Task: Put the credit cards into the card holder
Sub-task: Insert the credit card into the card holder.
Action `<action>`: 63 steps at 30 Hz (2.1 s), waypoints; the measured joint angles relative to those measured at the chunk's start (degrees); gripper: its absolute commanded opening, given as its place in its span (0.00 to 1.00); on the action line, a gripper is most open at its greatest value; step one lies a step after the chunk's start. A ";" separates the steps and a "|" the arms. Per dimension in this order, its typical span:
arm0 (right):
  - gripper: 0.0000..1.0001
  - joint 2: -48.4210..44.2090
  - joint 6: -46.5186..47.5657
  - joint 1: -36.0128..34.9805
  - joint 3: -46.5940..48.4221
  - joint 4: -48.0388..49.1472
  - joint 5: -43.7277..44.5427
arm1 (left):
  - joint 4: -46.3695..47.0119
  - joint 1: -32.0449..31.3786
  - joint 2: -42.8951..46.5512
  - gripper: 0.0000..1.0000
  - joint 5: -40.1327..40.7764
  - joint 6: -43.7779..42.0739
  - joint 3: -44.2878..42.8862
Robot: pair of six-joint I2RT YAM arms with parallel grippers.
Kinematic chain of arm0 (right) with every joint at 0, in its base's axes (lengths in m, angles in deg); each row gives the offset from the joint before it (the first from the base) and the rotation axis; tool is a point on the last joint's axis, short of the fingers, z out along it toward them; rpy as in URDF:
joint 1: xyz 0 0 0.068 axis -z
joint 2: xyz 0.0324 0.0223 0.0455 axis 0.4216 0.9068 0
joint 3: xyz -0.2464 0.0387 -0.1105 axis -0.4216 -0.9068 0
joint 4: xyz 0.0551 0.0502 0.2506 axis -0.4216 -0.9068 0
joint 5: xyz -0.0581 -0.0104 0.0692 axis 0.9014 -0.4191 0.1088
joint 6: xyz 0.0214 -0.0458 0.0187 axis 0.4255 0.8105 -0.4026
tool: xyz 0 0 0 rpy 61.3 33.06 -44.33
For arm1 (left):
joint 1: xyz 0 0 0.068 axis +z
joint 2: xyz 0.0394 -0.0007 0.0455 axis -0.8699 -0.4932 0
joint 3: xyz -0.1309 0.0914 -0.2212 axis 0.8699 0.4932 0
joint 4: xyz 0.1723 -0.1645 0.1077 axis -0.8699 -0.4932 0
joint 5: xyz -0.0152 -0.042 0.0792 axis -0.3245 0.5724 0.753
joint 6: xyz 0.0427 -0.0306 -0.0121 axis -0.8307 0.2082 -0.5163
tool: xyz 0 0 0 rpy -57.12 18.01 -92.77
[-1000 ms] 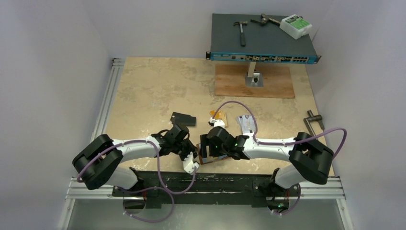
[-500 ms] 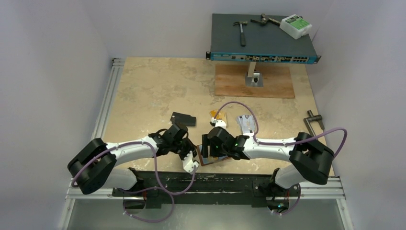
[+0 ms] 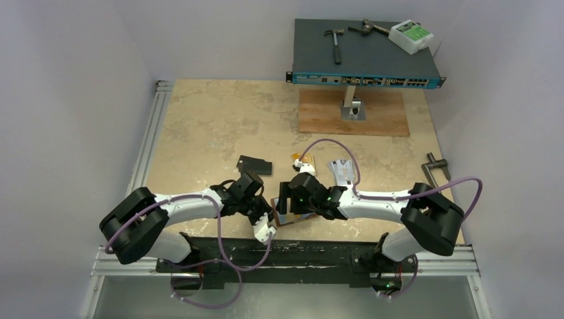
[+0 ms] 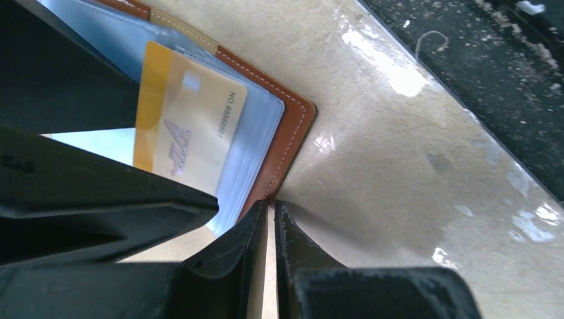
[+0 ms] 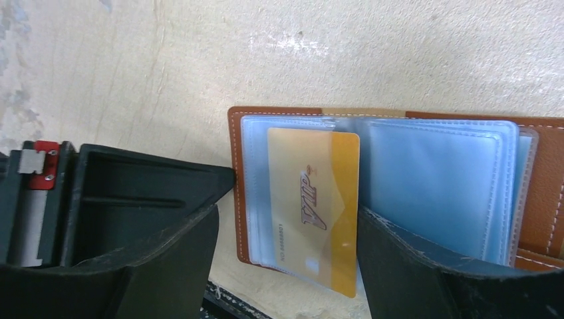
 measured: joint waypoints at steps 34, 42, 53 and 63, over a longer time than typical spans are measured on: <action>0.80 -3.76 3.28 8.98 -5.95 7.50 -13.29 | 6.86 -1.20 -1.99 0.09 0.72 2.01 -0.90; 0.78 -3.41 4.22 7.23 -4.74 7.50 -13.33 | 8.22 -1.97 -3.67 0.09 0.72 2.01 -0.74; 0.78 -1.18 5.11 4.33 -3.17 7.26 -12.55 | 13.57 -2.08 0.74 0.09 1.18 2.01 5.97; 0.78 0.94 5.97 3.34 -1.09 6.64 -11.17 | 17.62 -2.34 1.60 0.11 2.56 3.50 8.39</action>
